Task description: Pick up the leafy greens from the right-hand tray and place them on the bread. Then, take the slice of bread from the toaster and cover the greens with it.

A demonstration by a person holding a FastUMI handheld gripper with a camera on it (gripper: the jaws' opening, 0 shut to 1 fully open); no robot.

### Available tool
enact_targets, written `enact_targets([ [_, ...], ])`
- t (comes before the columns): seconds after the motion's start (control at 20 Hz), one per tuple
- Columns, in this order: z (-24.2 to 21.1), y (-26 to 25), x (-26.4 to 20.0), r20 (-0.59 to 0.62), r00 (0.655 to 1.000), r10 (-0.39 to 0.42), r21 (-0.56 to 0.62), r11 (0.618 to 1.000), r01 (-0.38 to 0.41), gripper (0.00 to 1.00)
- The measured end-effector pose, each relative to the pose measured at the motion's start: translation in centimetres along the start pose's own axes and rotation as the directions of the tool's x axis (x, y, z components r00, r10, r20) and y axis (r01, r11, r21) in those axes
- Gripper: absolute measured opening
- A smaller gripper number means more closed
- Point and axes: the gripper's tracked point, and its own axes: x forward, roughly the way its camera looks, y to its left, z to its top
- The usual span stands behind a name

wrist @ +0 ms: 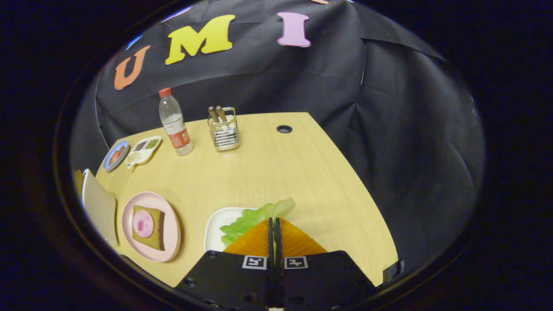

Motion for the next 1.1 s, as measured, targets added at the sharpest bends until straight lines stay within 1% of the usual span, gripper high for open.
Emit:
enact_targets([
  [0.3,0.8,1.8,-4.4,0.066,0.998,0.003,-0.022,1.0,-0.001,0.0],
  [0.6,1.3,3.2,-7.2,0.131,0.991,-0.004,-0.067,0.998,0.013,0.0],
  [0.8,1.1,3.9,-7.3,0.138,0.99,-0.001,-0.081,0.997,0.012,0.0],
  [0.95,-0.4,4.0,-5.9,0.09,0.996,-0.004,-0.069,0.998,0.01,0.0],
  [1.1,-1.7,4.5,-5.1,0.064,0.998,0.002,-0.081,0.997,0.003,0.0],
])
